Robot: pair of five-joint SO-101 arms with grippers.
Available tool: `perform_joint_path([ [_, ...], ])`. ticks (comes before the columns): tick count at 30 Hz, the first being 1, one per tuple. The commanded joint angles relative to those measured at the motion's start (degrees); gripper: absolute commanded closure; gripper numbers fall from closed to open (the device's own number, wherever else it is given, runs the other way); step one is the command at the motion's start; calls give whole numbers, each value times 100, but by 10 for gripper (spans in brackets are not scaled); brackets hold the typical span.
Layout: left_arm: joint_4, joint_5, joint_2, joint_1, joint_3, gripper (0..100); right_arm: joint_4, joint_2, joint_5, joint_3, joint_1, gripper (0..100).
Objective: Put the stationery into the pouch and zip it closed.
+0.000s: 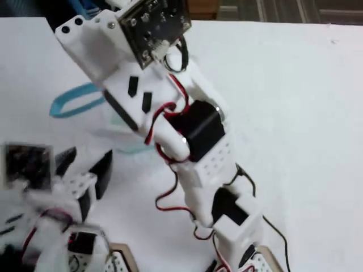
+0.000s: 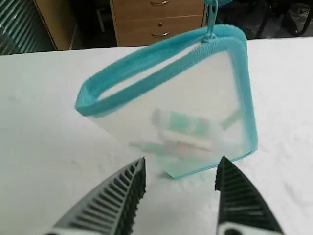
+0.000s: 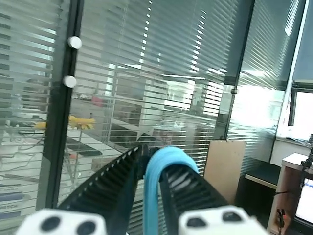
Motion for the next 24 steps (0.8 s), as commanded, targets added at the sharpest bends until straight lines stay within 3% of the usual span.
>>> perform_joint_path([
  [1,-519,-211,374,4,510,812,242,-611,62,-167,-66,983],
  [8,-1284,387,426,-549,510,827,681,-989,62,-202,-31,983],
  [15,-1635,422,426,-734,536,827,1051,-1068,44,-167,-57,983],
  [19,-1380,422,409,-734,457,827,1640,-963,18,-114,13,983],
  [24,-343,396,400,-743,-404,827,2466,-796,9,-97,198,982],
])
